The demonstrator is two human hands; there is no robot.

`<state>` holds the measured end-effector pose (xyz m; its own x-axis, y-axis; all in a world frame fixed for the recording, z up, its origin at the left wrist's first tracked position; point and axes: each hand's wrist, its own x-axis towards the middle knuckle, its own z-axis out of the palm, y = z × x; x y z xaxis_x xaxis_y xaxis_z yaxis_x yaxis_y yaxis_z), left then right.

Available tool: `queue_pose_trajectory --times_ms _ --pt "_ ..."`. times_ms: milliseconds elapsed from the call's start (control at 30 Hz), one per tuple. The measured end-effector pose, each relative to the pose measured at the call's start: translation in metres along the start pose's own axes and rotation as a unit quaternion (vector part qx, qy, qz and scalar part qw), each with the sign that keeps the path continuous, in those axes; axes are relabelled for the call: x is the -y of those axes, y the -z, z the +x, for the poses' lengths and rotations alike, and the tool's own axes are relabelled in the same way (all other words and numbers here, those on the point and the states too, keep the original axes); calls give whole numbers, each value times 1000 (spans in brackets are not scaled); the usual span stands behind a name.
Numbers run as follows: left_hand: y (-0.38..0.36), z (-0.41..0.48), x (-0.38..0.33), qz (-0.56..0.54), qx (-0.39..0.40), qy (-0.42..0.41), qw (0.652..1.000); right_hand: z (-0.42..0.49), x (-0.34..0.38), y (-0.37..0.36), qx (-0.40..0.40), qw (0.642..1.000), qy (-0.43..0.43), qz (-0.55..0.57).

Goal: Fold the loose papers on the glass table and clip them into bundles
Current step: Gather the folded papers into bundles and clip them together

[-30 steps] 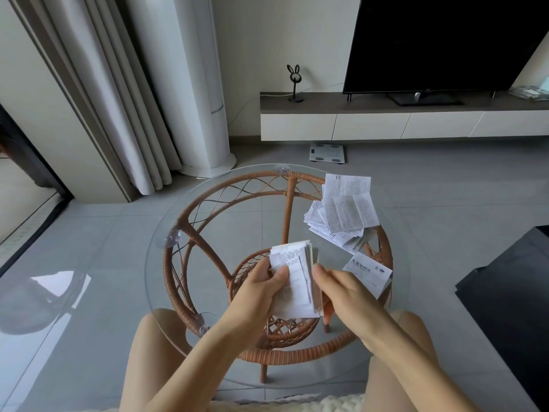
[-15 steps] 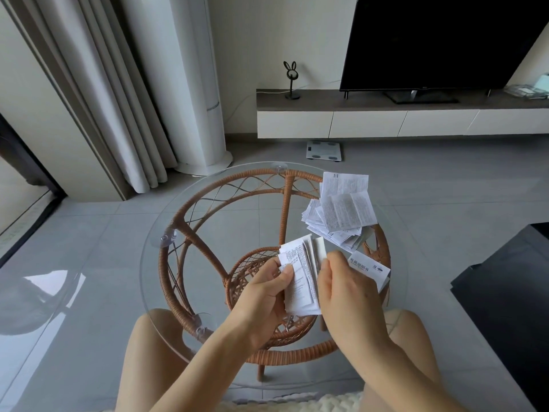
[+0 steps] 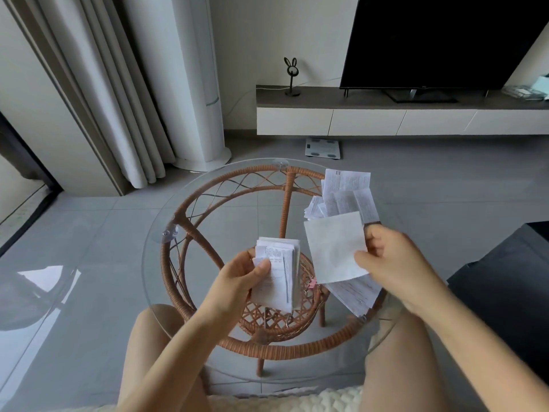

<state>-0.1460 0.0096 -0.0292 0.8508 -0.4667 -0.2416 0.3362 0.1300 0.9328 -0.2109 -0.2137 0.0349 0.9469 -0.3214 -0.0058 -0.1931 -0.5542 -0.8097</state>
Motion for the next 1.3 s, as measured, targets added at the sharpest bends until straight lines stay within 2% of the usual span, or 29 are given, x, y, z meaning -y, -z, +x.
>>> queue_pose_trajectory --times_ms 100,167,233,300,367,467,567,667,833,933,1000,1067,1100,1167,1200,1267,1300 --pt "7 -8 -20 94 72 -41 992 13 1 15 83 996 -9 -11" --pt "5 -10 -31 143 105 -58 982 20 6 18 172 984 -12 -42" --pt "-1 -10 -37 218 110 -76 967 24 15 15 295 953 -26 -61" --pt "-7 -8 -39 319 107 -102 936 28 24 8 394 915 -39 -71" --pt "-11 -5 -35 372 109 -108 915 34 30 0 431 898 -32 -83" --pt "-11 -2 -23 367 121 -95 917 42 37 -14 436 895 -13 -90" --pt "-10 -7 -15 293 97 -78 948 47 40 -23 399 916 -16 -48" --pt "-5 -12 -10 168 60 -50 983 46 33 -23 338 939 -52 31" --pt "1 -15 -4 52 22 -14 998 19 17 -15 316 927 -102 176" --pt "-2 -15 -3 30 -6 1 1000 0 10 -33 213 950 -87 211" --pt "-5 -15 -5 18 -25 19 999 -6 3 -44 109 981 -63 150" --pt "-5 -14 -5 -5 -51 40 998 -9 -3 -46 -16 999 0 52" --pt "-5 -14 -6 -16 -64 53 996 -9 -3 -43 -94 994 59 -2" --pt "-3 -13 -9 -26 -87 79 993 -11 2 -36 -221 951 201 -81" --pt "-3 -13 -9 -27 -93 90 991 -13 6 -35 -229 933 264 -85" --pt "-5 -14 -11 -38 -86 103 990 -17 6 -41 -166 917 355 -78" --pt "-7 -15 -13 -51 -78 105 990 -19 2 -46 -132 914 373 -87"
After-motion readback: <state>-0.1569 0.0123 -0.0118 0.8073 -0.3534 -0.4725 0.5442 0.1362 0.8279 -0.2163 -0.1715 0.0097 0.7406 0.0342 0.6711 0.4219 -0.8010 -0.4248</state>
